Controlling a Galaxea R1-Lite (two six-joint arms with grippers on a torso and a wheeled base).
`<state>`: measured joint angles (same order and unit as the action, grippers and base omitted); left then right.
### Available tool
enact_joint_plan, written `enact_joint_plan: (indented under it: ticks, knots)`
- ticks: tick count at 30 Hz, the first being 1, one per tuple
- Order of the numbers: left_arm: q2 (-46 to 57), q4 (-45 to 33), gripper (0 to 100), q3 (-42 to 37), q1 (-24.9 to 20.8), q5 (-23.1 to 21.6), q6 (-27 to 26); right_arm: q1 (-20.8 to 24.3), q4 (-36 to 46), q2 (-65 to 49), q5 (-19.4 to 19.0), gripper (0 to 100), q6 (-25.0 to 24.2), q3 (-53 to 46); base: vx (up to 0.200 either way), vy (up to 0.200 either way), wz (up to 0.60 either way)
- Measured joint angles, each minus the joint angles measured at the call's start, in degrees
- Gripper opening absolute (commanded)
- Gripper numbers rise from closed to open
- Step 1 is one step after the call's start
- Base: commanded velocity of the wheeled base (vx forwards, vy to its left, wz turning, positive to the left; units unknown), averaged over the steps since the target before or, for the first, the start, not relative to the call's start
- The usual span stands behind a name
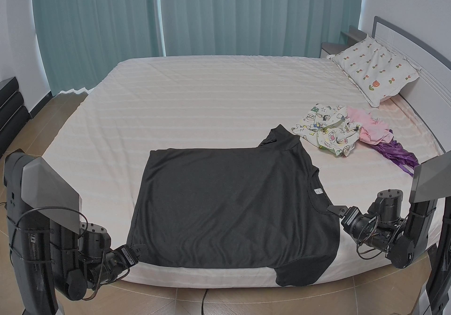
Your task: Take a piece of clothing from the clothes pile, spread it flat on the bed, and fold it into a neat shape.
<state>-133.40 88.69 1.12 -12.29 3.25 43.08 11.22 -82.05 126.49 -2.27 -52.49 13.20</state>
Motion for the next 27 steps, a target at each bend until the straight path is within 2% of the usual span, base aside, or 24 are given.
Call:
enact_joint_plan:
  ticks: [10,25,26,27]
  knots:
    - [-6.99,0.32,100,3.89,2.01,0.49,-3.71,0.82,-1.76,0.02,-0.11,100,-0.06,-0.94,0.0,0.0,0.0]
    - [-10.89,0.32,100,10.28,2.43,0.68,-9.31,0.82,-3.36,0.02,-0.09,100,-0.06,-1.16,0.0,0.0,0.0]
    - [-11.0,0.29,0,10.37,2.43,0.71,-9.18,0.82,-3.36,0.02,-0.09,100,-0.06,-1.16,0.0,0.0,0.0]
    - [-11.08,0.29,0,10.48,2.43,0.68,-9.07,0.82,-3.36,0.02,-0.09,100,-0.06,-1.13,0.0,0.0,0.0]
